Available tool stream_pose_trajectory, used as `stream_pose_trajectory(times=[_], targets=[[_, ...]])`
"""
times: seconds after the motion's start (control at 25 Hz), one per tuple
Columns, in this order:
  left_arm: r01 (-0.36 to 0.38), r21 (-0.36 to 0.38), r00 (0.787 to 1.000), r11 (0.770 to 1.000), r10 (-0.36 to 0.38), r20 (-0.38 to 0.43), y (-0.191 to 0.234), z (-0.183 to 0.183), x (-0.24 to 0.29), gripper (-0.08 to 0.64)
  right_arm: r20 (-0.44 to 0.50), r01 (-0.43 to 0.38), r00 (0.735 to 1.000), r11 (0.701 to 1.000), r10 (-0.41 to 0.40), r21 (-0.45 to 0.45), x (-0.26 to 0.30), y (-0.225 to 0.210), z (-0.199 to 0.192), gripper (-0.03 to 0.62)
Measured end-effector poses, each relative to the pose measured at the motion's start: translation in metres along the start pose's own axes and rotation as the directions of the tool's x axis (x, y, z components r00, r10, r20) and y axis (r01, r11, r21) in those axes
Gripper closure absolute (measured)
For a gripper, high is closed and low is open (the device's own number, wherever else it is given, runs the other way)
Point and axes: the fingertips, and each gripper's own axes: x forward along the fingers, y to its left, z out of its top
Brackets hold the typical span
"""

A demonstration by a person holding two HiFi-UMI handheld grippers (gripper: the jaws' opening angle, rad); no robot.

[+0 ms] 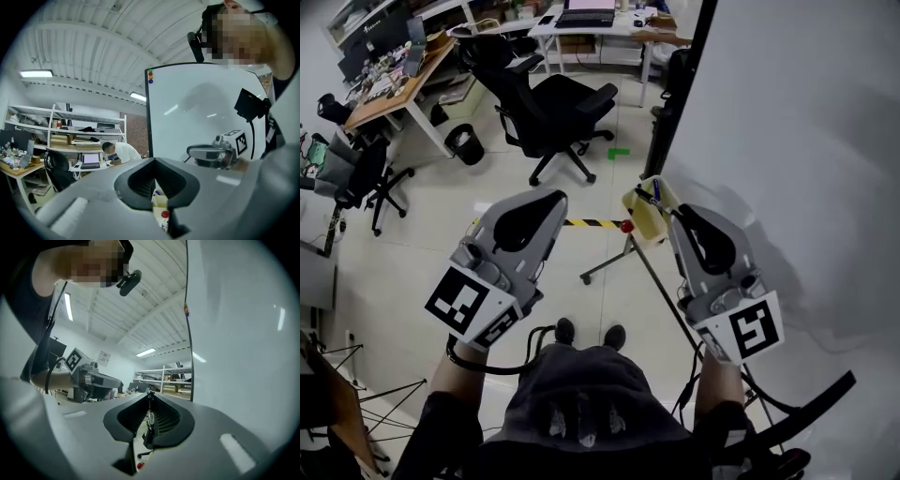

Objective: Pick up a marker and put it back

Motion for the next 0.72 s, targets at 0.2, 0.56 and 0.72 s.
stream_pose_trajectory(times=[0.2, 0.56, 0.72], targets=[[-0.003, -0.008, 0.999, 1.0, 0.003, 0.038, -0.005, 0.002, -0.038, 0.554, -0.035, -0.002, 0.999, 0.999, 0.0, -0.054, -0.008, 0.025, 0.006, 0.552], [0.069, -0.054, 0.995, 0.996, -0.065, 0.081, -0.026, -0.015, -0.163, 0.554, -0.064, 0.037, 0.997, 0.989, -0.047, -0.144, -0.031, 0.151, 0.031, 0.552], [0.123, -0.118, 0.989, 0.985, -0.112, 0.095, -0.045, -0.023, -0.21, 0.554, -0.086, 0.076, 0.992, 0.985, -0.09, -0.158, -0.059, 0.212, 0.045, 0.552]])
